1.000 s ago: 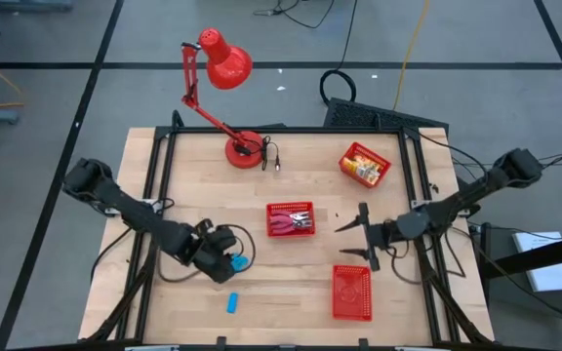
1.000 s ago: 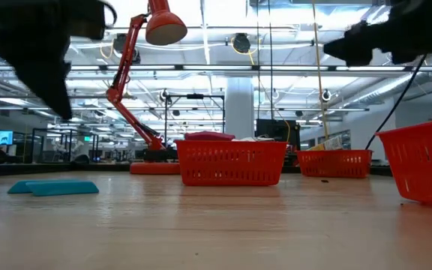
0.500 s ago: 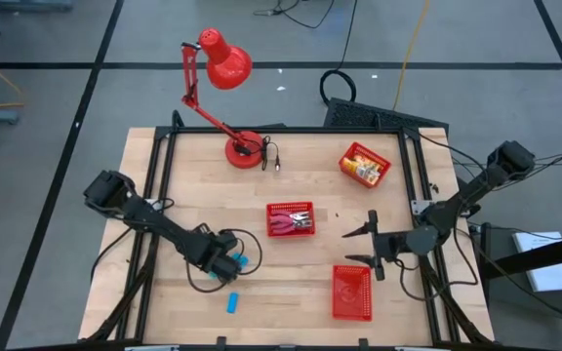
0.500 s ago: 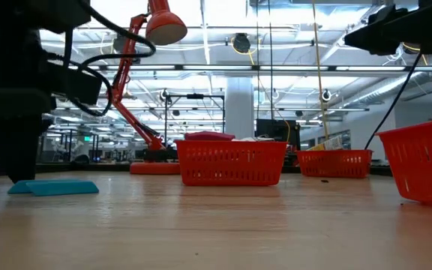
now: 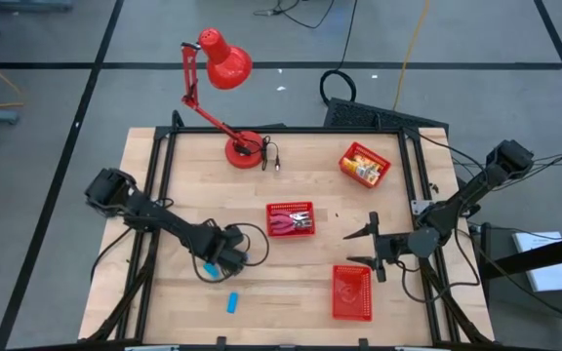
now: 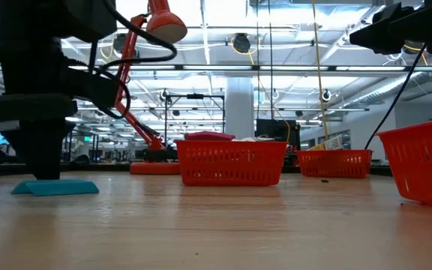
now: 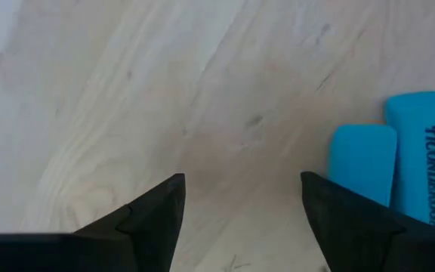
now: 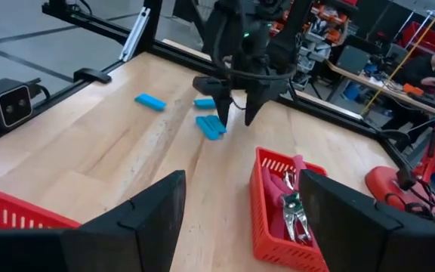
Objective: Pick & Place School Supplies
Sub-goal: Put the blue eraser into the bottom red bin
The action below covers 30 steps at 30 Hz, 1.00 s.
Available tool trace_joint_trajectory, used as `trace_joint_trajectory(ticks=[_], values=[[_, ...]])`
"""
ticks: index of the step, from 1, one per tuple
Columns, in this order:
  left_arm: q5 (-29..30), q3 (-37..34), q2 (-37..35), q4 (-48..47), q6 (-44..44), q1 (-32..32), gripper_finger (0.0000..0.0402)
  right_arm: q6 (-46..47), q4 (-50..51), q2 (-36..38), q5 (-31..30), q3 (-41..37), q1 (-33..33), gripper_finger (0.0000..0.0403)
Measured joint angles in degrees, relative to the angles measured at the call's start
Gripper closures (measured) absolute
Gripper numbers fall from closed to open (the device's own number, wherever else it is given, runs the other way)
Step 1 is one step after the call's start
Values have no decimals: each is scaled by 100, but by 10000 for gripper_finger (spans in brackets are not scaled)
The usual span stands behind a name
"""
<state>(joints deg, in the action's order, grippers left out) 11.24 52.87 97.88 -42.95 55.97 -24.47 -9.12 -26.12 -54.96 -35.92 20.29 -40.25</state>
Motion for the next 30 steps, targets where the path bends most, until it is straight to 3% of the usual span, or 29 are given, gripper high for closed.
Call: trace_joint_trajectory(ticks=[6, 13, 19, 30], values=[[-525, -14, -600, -116, -194, 190, 130, 154, 142, 0, 4, 0, 0, 151], [-653, -9, -1168, 138, -78, 377, 130, 244, 178, 0, 6, 0, 0, 151], [-889, 2, -877, 1012, 25, 390, 130, 340, 309, -2, 13, 2, 0, 151], [-996, 2, -434, 651, 488, 264, 130, 395, 416, -2, 15, 7, -15, 151]])
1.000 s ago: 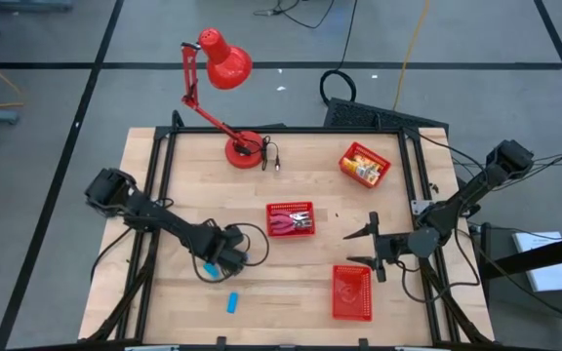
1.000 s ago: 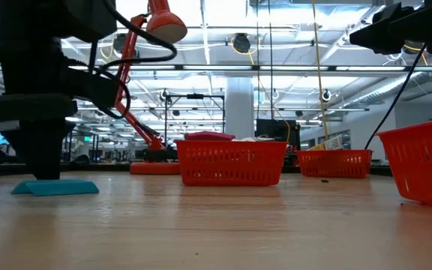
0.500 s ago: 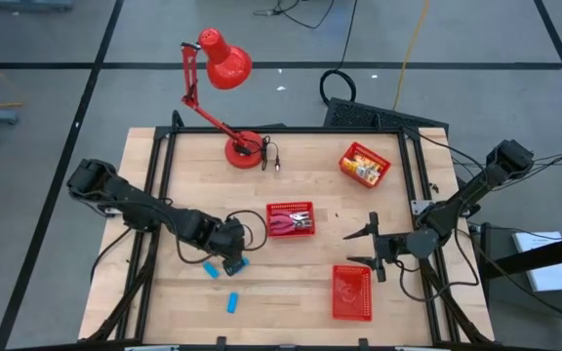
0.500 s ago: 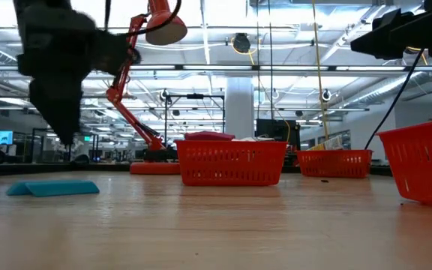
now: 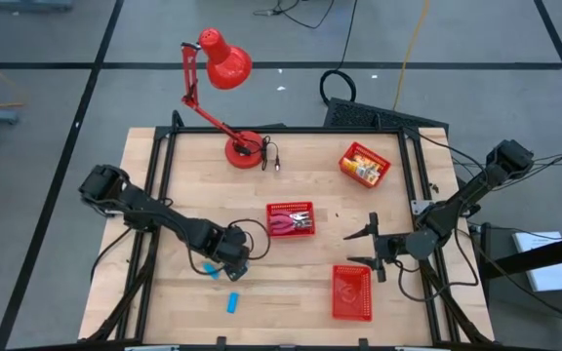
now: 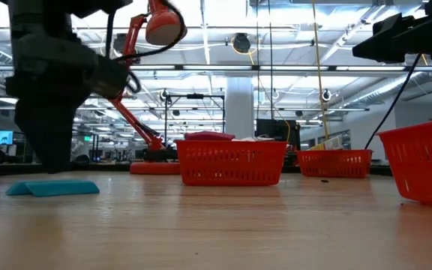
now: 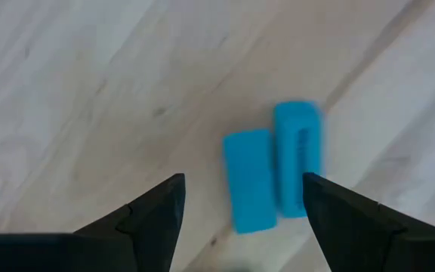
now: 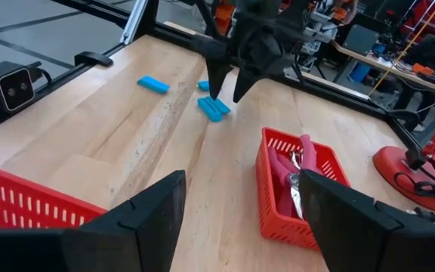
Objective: Pick & Place School Supplies
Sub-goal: Put the blue eraser into the bottom red bin
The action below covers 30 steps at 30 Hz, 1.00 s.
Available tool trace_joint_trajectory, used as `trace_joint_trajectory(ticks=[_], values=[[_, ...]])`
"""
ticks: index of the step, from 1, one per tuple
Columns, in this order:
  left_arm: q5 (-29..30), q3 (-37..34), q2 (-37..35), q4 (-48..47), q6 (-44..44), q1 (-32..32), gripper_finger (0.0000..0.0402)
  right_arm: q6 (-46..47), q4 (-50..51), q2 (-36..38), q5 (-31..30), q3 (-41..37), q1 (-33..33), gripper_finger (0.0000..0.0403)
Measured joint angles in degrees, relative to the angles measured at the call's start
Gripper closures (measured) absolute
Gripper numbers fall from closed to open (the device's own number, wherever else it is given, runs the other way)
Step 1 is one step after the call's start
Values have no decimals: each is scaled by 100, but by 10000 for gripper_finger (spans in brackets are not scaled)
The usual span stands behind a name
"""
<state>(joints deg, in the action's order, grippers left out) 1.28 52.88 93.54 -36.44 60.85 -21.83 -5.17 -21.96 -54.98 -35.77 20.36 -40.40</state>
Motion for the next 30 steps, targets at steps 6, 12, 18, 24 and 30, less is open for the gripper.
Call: trace_joint_trajectory(ticks=[6, 12, 18, 24, 30], values=[[40, -2, 158, -169, 105, -78, 130, 5, -2, 2, 0, 0, 0, 151], [92, 2, 286, -239, 141, -82, 130, 24, -2, 2, -4, 0, -35, 151], [171, 7, 379, -32, 218, -98, 131, 112, -2, 2, -12, 0, -64, 151], [137, 39, 719, 69, 441, -161, 131, 152, 24, 1, -13, 0, -76, 159], [202, 9, 657, 6, 738, -203, 198, 151, 37, 0, -15, -2, -96, 187]])
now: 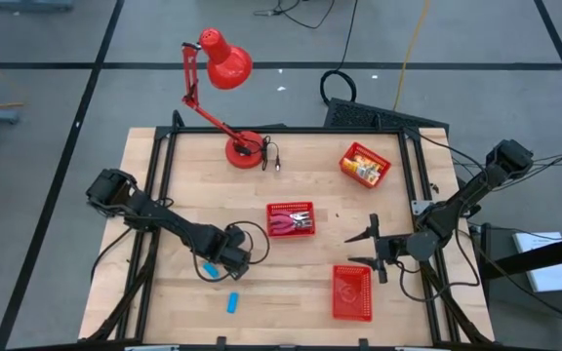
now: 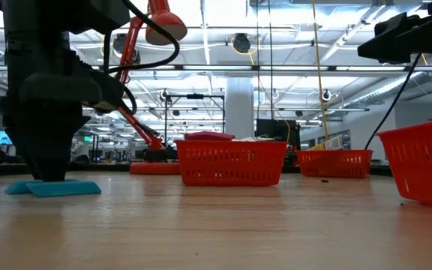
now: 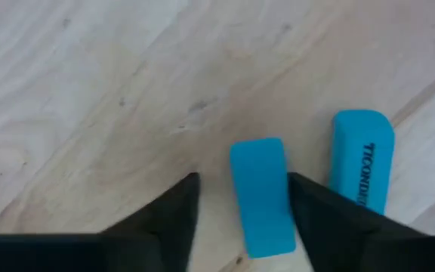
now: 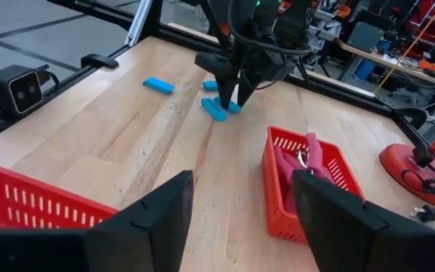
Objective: Pick & Place School Supplies
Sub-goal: Put the blue eraser into the bottom red bin
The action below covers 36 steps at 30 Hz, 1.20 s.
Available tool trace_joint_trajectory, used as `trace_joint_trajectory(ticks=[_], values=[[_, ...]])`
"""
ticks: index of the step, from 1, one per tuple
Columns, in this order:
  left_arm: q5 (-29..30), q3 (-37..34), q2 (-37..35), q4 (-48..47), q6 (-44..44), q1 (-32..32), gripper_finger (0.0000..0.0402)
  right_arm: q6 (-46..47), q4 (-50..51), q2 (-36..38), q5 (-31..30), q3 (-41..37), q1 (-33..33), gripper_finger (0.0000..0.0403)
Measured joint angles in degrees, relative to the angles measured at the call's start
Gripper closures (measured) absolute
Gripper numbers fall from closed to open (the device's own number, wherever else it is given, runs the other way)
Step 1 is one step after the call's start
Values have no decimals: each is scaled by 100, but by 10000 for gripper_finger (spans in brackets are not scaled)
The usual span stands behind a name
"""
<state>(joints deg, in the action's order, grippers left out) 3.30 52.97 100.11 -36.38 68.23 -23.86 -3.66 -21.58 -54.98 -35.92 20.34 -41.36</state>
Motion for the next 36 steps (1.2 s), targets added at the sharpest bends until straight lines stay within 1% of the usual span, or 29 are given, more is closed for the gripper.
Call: trace_joint_trajectory(ticks=[2, 5, 6, 9, 11, 15, 21, 25, 27, 30, 34, 36], values=[[21, 0, -4, -28, 38, -2, 248, 0, 3, 0, 0, 0, 0, 196], [45, -2, -6, -18, -36, -32, 334, 1, 1, 0, 0, 0, 0, 208], [49, 0, -8, -12, -104, -39, 351, 0, 6, 0, 0, 0, 0, 212], [82, 14, -8, -11, -266, -49, 352, 71, 14, 0, 0, 0, 0, 224], [64, 147, 17, -168, -395, -37, 352, 106, 26, 0, 0, 0, 0, 231], [181, 804, 92, -702, -750, -51, 352, 136, 26, 0, 0, 0, 0, 242], [893, 1930, 59, -1432, -1445, -2, 352, 215, 33, 0, 0, 0, 0, 250], [1328, 2539, 27, -1401, -2029, 97, 352, 292, 123, 0, 1, 0, 0, 249], [1467, 2714, 37, -1073, -2508, 194, 352, 288, 138, 0, -3, 0, 0, 248], [1379, 2802, 63, -5, -3309, 366, 352, 270, 143, 14, -75, 0, 0, 248], [971, 2791, 255, 1111, -4176, 605, 353, 203, 410, 121, -520, -3, -17, 248], [692, 2787, 486, 1430, -4431, 717, 353, 162, 520, 233, -677, -4, -39, 248]])
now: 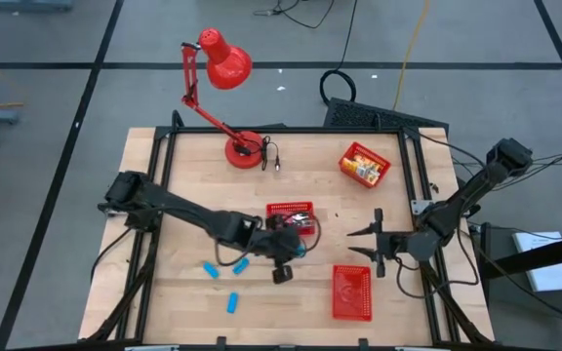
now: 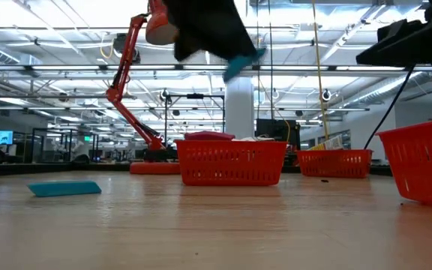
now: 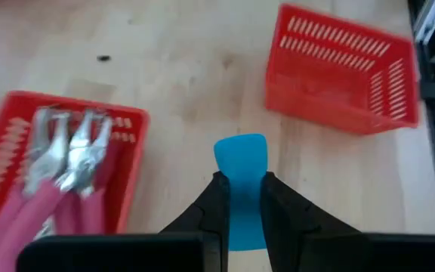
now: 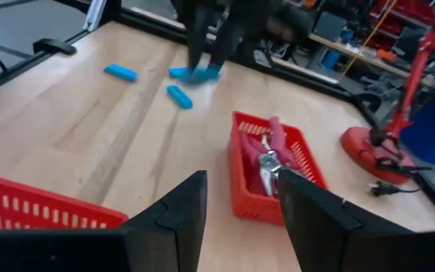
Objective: Pick & Place School Supplies
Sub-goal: Put the blue eraser into the bottom red bin
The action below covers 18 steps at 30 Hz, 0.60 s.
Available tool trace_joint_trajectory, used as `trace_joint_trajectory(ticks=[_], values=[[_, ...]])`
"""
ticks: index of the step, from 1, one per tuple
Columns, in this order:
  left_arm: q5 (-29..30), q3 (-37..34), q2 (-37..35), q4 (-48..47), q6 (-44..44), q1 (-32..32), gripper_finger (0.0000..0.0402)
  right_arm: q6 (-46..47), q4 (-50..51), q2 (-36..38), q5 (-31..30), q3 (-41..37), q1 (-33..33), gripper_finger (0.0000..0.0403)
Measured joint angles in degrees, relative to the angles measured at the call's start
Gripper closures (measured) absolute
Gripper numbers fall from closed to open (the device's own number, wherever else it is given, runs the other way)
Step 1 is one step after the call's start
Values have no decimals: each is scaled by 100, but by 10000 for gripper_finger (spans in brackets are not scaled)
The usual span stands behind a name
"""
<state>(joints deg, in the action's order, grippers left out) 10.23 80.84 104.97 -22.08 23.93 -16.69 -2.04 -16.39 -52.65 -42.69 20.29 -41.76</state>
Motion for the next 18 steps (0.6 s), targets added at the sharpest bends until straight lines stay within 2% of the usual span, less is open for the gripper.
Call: trace_joint_trajectory(ticks=[5, 9, 12, 18], values=[[-564, 111, 660, 786, -516, 163, 353, -107, 155, 381, -46, 0, -131, 248], [-571, 306, 891, 859, -878, 186, 353, 277, 157, 496, 856, -35, -184, 248], [-543, 463, 880, 1103, -1128, 202, 353, 605, 81, 394, 1128, -41, -179, 243], [-769, 609, 886, 1797, -1493, 256, 353, 695, -362, -76, 1159, -44, -179, 206]])
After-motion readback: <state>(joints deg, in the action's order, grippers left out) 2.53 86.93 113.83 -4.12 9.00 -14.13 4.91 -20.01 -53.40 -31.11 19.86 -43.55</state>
